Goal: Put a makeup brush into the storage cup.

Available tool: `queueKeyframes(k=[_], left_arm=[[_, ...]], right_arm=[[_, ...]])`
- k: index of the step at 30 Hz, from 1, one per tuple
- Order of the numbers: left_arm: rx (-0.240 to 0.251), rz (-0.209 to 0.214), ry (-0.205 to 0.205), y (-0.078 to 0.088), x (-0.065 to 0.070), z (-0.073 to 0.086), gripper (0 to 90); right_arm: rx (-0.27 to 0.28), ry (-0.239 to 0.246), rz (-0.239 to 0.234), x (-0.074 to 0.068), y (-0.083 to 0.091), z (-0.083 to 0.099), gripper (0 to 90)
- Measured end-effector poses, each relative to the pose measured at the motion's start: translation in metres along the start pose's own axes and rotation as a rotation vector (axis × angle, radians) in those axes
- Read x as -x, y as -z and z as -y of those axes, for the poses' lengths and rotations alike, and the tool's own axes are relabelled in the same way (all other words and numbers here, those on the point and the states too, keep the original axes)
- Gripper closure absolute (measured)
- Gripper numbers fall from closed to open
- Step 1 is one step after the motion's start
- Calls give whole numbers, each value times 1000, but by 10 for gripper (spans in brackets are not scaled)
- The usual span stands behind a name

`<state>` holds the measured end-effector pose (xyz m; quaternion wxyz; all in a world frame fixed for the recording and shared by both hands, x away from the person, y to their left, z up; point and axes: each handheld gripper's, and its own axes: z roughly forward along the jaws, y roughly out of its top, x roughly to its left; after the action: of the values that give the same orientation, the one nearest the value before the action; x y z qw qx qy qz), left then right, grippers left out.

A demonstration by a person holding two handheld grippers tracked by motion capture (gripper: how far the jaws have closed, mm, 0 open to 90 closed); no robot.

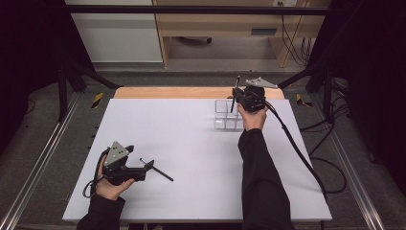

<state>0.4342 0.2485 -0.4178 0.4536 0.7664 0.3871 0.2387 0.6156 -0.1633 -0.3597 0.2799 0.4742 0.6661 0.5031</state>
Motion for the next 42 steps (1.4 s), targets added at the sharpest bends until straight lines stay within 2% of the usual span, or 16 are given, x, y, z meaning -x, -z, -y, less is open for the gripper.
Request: queueKeyframes(k=[9, 21, 25, 42], left_arm=[[-1, 2, 2, 0, 0, 0, 74], [-3, 2, 0, -1, 0, 0, 74], [-5, 3, -3, -1, 1, 0, 74], [-11, 7, -5, -2, 2, 1, 76]], right_arm=[[-25, 12, 2, -2, -6, 7, 842], [-52, -12, 1, -3, -12, 24, 841], [-62, -4, 4, -3, -13, 28, 841], [-108, 1, 6, -3, -13, 42, 833]])
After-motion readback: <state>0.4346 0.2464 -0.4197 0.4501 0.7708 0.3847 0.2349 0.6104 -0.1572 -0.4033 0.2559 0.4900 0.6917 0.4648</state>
